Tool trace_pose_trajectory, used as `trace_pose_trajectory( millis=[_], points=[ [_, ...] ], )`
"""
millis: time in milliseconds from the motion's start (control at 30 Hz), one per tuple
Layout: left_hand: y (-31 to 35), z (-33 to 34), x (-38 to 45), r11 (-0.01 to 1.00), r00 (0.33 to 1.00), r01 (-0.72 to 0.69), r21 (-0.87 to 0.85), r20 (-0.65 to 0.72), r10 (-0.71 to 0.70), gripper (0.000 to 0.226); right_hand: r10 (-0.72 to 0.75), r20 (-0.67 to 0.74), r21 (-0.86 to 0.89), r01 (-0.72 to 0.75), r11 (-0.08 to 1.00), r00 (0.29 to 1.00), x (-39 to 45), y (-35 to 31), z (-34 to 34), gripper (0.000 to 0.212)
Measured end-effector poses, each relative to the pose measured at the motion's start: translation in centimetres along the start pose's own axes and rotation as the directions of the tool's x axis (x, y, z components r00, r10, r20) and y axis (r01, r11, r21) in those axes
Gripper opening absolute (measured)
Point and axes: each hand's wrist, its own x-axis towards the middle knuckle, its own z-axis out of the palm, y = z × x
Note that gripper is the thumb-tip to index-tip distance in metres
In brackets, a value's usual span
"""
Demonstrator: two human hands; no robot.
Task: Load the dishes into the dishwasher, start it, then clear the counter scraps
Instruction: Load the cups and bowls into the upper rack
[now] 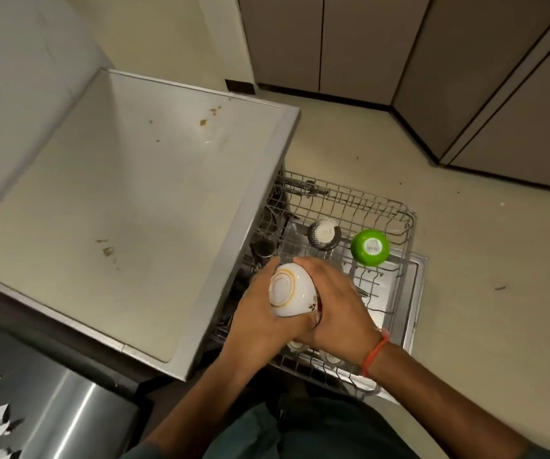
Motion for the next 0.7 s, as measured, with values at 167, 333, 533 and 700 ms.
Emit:
trace_pose_trajectory(
  millis=[167, 333, 533, 700],
  points=[
    [1.1, 0.3, 2.2, 0.999, 0.997, -0.014, 0.042, 0.073, 0.011, 0.076, 0.049, -0.004, -0.012, -0.049, 0.999, 0.999, 1.1, 1.9, 0.0, 0.097],
    [1.1, 1.3, 6.0, 0.994, 0.992, 0.073, 0.083, 0.097, -0.081, 0.073, 0.103, 0.057, -0.100, -0.097, 0.990, 0.993, 3.2, 4.6, 0.5, 0.100],
    [-0.6, 4.0, 13.0, 0.967, 0.967, 0.239, 0.092, 0.070, -0.245, 0.081, 0.226, 0.045, -0.172, -0.216, 0.961, 0.973, 4.0, 8.1, 1.5, 0.084],
    [-2.7, 6.1, 19.8, 0.908, 0.908, 0.418, -0.017, 0.011, -0.418, 0.089, 0.277, 0.035, -0.171, -0.267, 0.948, 0.960, 3.1, 11.6, 3.9, 0.069]
  ],
)
